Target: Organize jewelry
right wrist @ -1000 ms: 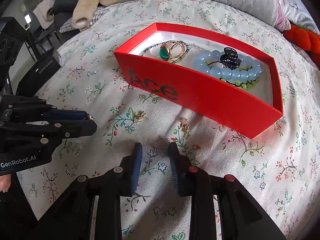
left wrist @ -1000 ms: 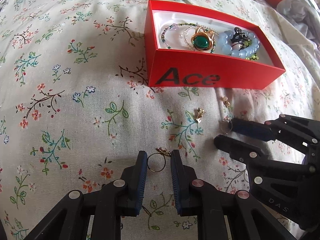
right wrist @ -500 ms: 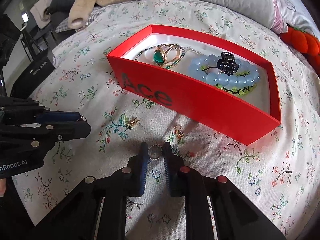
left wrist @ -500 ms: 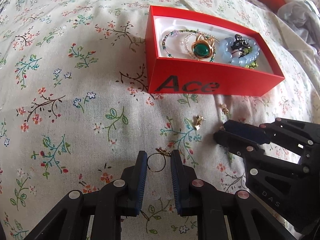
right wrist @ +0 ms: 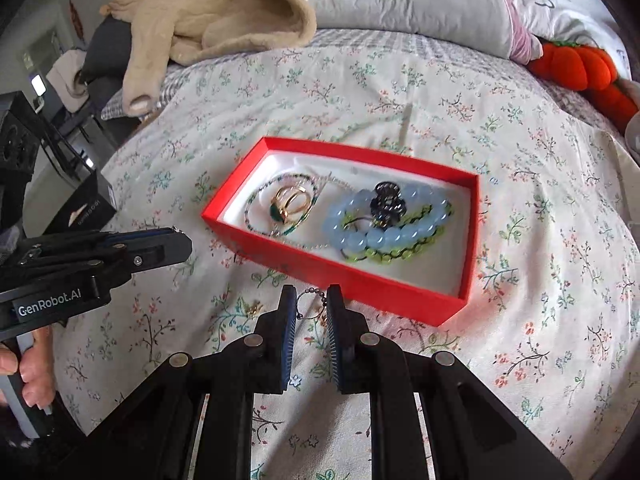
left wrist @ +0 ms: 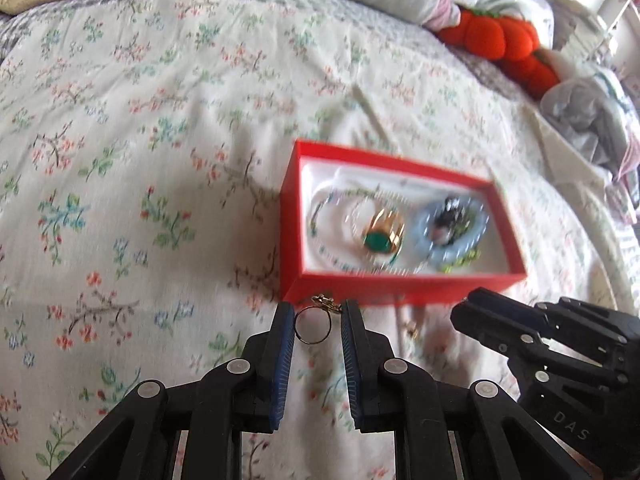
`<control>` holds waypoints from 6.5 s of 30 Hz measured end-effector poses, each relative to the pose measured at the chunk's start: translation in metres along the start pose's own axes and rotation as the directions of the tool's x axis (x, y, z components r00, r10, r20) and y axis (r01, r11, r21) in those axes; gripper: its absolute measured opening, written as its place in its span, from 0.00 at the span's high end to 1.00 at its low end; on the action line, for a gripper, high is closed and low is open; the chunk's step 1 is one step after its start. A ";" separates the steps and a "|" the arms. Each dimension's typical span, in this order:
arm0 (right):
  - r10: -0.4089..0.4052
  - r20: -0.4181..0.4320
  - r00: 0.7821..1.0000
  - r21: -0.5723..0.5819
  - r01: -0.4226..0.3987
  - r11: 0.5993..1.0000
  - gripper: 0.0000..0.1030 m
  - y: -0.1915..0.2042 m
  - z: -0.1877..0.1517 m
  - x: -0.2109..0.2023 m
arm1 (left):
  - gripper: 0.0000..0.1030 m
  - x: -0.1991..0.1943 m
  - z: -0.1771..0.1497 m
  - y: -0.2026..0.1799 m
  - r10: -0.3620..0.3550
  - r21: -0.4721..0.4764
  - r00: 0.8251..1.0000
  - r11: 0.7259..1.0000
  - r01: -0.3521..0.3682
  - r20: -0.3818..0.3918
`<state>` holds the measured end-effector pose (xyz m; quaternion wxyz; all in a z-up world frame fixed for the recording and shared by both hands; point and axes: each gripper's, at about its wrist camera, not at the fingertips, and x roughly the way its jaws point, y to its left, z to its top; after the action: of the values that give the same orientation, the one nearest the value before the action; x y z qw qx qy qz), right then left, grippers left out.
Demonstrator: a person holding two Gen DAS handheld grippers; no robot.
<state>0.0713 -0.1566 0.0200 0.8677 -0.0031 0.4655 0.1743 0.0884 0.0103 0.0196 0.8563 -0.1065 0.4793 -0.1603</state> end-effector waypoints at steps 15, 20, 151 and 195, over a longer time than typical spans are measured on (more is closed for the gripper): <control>-0.058 0.055 0.997 0.147 0.049 0.988 0.84 -0.051 0.024 -0.018 | 0.82 0.032 0.039 -0.011 -0.040 -0.081 0.997 0.996 0.046 0.066; -0.057 0.050 0.997 0.159 0.049 0.986 0.84 -0.055 0.024 -0.016 | 0.71 0.037 0.043 -0.014 -0.034 -0.097 0.997 0.994 0.040 0.069; -0.009 -0.260 0.965 0.260 0.079 0.962 0.94 -0.040 0.001 0.031 | 0.79 0.076 -0.024 -0.029 0.071 -0.090 0.968 0.991 -0.095 -0.242; 0.103 -0.047 0.994 0.330 -0.081 0.940 0.94 -0.045 0.030 -0.019 | 0.99 0.024 0.022 -0.018 -0.012 -0.110 1.000 0.994 0.014 0.022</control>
<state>0.0996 -0.1999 0.0451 0.8318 0.1572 0.5150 0.1347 0.1163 -0.0152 0.0183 0.8531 -0.1586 0.4776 -0.1380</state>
